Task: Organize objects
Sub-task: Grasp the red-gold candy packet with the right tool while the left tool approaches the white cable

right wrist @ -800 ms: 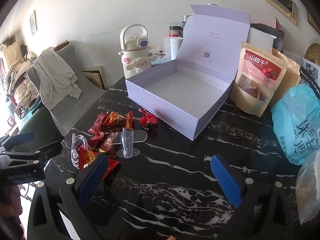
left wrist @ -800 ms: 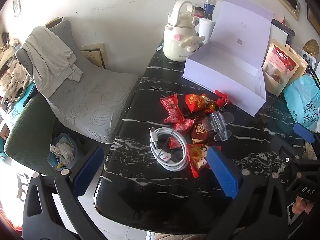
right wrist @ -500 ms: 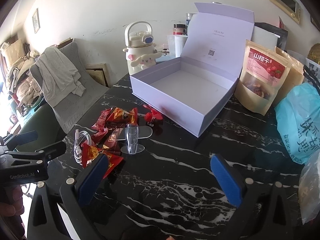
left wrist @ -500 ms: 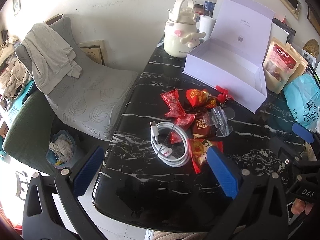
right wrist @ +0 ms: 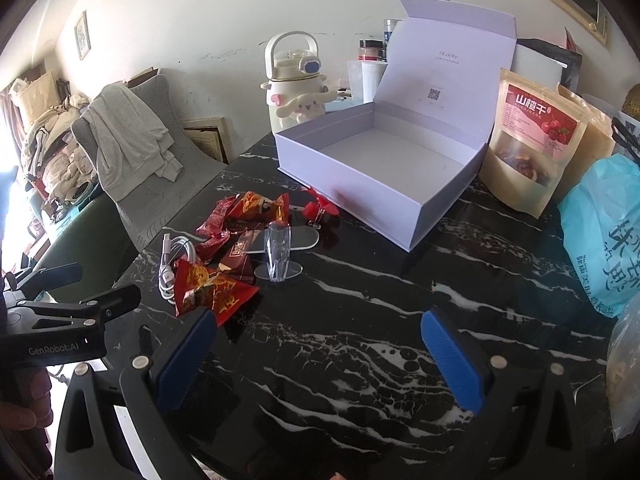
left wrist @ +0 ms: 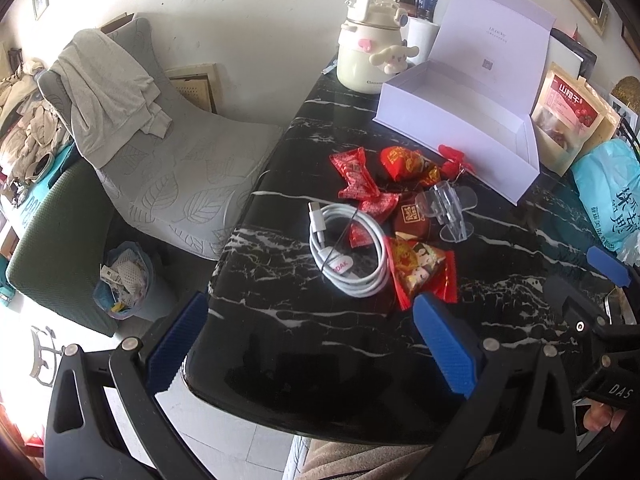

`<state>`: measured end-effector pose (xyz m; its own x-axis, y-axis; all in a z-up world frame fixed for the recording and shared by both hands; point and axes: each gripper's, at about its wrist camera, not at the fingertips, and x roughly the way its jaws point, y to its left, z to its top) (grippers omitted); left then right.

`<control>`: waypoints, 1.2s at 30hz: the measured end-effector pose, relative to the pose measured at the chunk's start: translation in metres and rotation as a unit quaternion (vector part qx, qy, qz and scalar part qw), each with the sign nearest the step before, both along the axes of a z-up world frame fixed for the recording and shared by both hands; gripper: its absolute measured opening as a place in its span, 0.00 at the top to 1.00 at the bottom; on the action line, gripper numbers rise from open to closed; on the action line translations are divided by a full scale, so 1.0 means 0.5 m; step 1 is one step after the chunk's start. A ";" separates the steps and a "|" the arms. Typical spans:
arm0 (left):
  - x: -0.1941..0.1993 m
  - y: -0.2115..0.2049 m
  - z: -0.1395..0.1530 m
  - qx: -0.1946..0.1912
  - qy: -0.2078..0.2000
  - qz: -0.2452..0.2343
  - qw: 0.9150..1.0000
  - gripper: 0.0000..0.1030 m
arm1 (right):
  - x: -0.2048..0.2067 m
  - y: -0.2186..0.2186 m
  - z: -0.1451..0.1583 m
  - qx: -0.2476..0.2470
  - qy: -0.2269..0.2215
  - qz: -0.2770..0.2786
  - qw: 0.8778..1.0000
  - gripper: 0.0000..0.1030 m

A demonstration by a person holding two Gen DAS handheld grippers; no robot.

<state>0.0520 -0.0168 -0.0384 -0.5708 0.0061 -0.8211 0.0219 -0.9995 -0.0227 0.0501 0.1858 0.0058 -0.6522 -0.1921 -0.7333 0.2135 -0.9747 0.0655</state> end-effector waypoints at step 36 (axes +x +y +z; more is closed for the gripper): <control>-0.017 -0.072 -0.086 -0.008 -0.046 -0.002 0.999 0.01 | -0.079 -0.143 -0.098 -0.039 -0.069 0.083 0.993 0.01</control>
